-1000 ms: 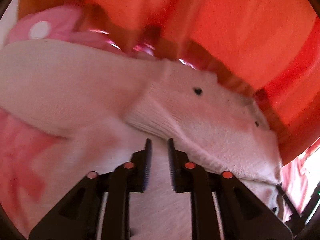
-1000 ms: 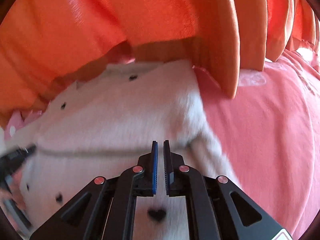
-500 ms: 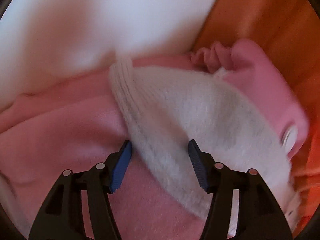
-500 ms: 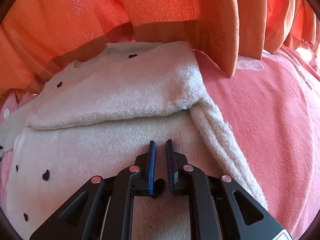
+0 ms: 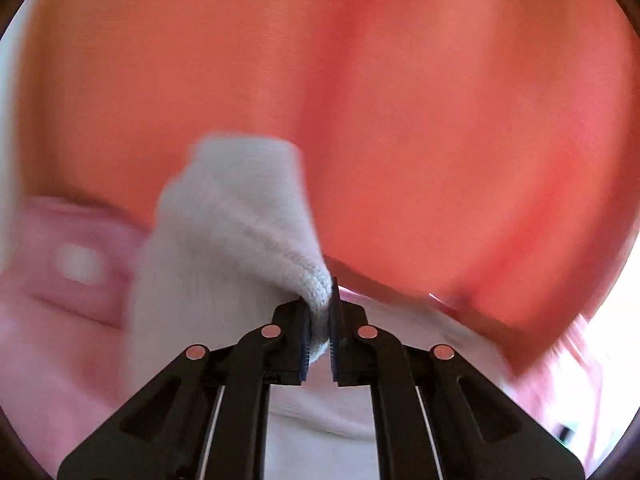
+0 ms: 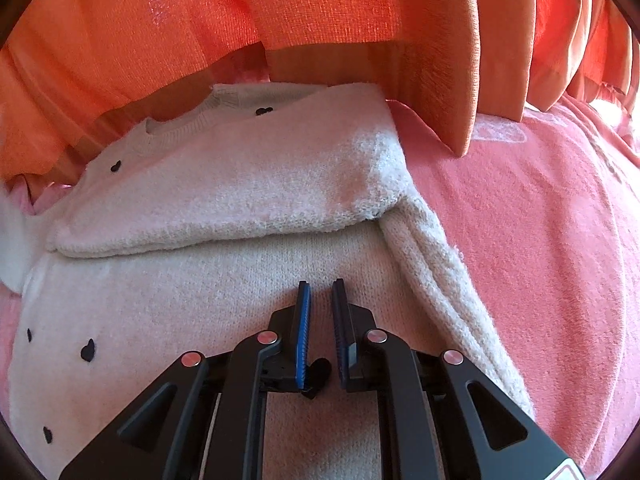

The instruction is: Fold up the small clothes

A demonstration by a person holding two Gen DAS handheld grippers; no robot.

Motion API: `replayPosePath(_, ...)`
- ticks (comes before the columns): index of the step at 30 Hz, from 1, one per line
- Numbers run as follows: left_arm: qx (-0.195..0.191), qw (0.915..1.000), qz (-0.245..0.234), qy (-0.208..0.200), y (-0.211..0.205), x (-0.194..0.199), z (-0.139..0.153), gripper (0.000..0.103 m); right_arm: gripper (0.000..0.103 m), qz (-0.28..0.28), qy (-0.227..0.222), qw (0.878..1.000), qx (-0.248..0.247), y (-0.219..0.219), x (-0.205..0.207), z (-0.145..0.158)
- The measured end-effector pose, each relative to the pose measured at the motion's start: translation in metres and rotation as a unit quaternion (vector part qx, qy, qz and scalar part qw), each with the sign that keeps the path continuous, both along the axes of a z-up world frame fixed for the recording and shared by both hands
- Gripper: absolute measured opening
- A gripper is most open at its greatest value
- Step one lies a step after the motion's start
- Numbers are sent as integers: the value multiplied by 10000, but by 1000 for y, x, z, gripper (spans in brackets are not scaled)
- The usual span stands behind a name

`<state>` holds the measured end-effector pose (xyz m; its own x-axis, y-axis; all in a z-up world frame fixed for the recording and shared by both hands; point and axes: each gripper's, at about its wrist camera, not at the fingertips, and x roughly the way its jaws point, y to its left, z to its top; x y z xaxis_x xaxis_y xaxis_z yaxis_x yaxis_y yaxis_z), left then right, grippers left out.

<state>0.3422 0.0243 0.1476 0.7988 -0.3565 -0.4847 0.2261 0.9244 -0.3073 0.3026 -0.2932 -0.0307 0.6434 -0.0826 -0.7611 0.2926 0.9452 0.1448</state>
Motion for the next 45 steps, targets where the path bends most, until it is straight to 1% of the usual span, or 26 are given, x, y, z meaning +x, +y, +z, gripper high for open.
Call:
replayPosePath(2,-44,9982,-503,316,-64,-7,-33,9,11,-5,-32,9999,123,-4,-1,-1)
replayPosePath(6,-238,9880,-824,1284,-118,-7,-111,20,11,-11,-156,9983,559,-15,-4,-4)
replayPosePath(8,-415,9863,-638,1465,-110,-14,-132,19,11,1,-223,9966,799,-20,-6,-5)
replayPosePath(10,-681,9856,-490,1468,-84,-26,-128,22,15,61,-271,9948,980,-24,-6,-4)
replayPosePath(11,-744,9868,-350,1396,-72,-29,-121,29,17,79,-274,9948,983,-23,-6,-2)
replayPosePath(12,-754,9897,-127,1211,-51,-32,-110,35,25,135,-299,9954,898,-20,-5,5)
replayPosePath(14,-588,9935,324,921,-20,-29,-95,62,44,229,-548,9949,816,-14,1,23)
replayPosePath(15,-428,9930,618,908,0,-26,-94,64,58,296,-692,9932,894,-11,7,33)
replayPosePath(16,-370,9908,804,1023,12,-18,-96,64,67,412,-810,9904,1043,-7,18,45)
replayPosePath(18,-555,9803,1208,1462,35,-4,-111,63,67,488,-790,9880,1236,1,37,57)
replayPosePath(21,-1023,9646,1647,1786,54,-2,-130,62,67,300,-288,9886,1450,20,50,59)
replayPosePath(25,-1318,9603,1735,1744,47,-9,-141,63,72,319,-183,9837,1760,42,50,54)
replayPosePath(29,-1666,9487,1910,1889,49,-13,-154,65,72,278,289,9809,1905,61,86,33)
replayPosePath(30,-1702,9474,1948,1883,53,-17,-157,65,67,219,446,9798,1939,62,95,25)
replayPosePath(31,-1700,9449,2006,1950,54,-10,-160,63,28,81,534,9797,1930,63,104,23)
replayPosePath(32,-1743,9417,2071,1998,57,-6,-161,51,10,102,470,9789,1984,61,107,30)
replayPosePath(34,-1933,9368,2179,1937,67,-3,-156,29,10,406,-241,9733,2248,57,101,63)
replayPosePath(35,-1962,9396,2146,1806,71,-4,-150,23,10,804,-963,9690,2131,57,90,99)
replayPosePath(37,-1741,9512,2040,1524,71,-5,-137,20,9,1250,-1993,9557,1769,49,65,139)
replayPosePath(38,-1611,9559,1956,1482,69,-4,-135,22,9,1253,-2121,9546,1675,43,62,139)
replayPosePath(39,-1493,9587,1867,1542,64,-1,-139,22,9,1158,-1961,9597,1645,30,70,123)
replayPosePath(41,-1338,9571,1862,1771,57,4,-153,21,9,564,-544,9818,1727,4,103,51)
replayPosePath(42,-1260,9549,1881,1919,53,6,-164,21,9,332,-18,9851,1690,-4,109,25)
replayPosePath(43,-1241,9536,1901,1979,52,5,-170,21,8,257,102,9820,1867,-14,104,0)
replayPosePath(44,-1254,9544,1911,1920,51,3,-172,21,9,273,-194,9794,1992,-18,94,3)
replayPosePath(45,-1150,9575,1910,1831,49,2,-171,21,11,257,-247,9788,2019,-19,89,7)
